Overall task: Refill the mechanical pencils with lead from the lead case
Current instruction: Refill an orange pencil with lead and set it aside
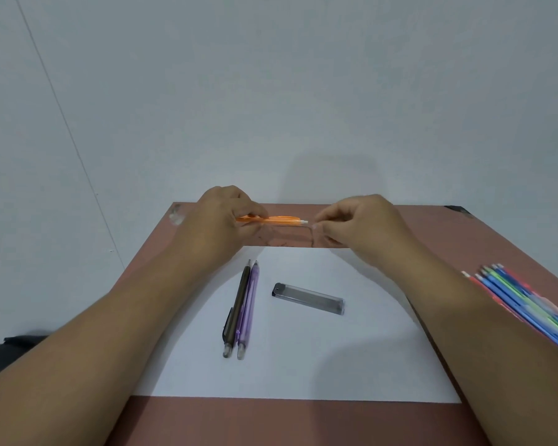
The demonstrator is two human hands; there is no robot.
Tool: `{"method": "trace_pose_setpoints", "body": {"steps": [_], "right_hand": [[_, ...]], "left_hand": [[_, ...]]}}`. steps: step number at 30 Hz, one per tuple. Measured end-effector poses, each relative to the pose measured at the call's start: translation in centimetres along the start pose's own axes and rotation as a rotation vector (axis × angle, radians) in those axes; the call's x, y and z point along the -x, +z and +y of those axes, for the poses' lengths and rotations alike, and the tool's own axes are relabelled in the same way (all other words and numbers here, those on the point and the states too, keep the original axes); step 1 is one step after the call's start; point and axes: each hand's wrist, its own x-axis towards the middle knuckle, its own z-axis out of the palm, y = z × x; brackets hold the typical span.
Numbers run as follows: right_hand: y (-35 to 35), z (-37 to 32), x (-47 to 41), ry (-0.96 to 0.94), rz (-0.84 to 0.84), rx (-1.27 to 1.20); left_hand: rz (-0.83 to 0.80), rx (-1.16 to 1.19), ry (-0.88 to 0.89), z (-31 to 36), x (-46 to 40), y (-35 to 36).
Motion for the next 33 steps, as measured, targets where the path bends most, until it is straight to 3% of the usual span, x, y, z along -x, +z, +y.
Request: {"method": "trace_pose_setpoints", "body": {"steps": [5, 18, 33], "right_hand": [[0.00, -0.91, 0.39, 0.040, 0.009, -0.265], [0.06, -0.93, 0.64, 0.077, -0.013, -0.438], [0.30, -0.40, 0.38, 0.083, -0.034, -0.456]], "left_hand": [[0.016, 0.018, -0.011, 0.01, -0.02, -0.05], [0.018, 0.028, -0.018, 0.21, 0.06, -0.03], [0.013, 0.042, -0.014, 0.56, 0.11, -0.21]]}}
